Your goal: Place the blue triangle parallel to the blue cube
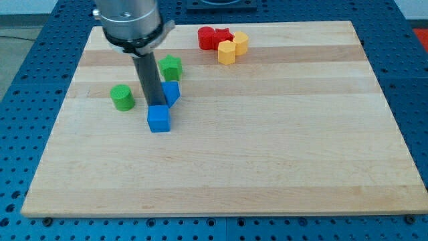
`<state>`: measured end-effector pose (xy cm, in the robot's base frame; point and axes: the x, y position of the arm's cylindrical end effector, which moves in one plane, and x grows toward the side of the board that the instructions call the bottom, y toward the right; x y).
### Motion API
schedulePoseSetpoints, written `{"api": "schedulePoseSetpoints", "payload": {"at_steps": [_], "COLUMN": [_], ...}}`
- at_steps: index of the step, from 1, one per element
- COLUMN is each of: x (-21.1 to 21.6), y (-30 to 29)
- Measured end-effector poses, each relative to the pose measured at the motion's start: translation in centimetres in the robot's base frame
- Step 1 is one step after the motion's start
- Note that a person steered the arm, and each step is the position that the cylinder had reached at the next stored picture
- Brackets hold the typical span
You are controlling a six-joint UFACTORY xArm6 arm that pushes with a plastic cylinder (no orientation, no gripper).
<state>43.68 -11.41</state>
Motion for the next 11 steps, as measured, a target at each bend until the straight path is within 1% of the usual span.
{"api": "schedulePoseSetpoints", "payload": {"at_steps": [1, 2, 3, 4, 5, 6, 7, 8, 9, 10, 11], "x": [3.2, 2.1, 1.2, -3.1, -4.3, -4.2, 1.1, 4.5, 5.9, 6.7, 5.9], "y": [-1.8, 1.6, -2.8, -3.4, -0.7, 7.4, 8.9, 11.2, 9.8, 6.1, 3.5]}}
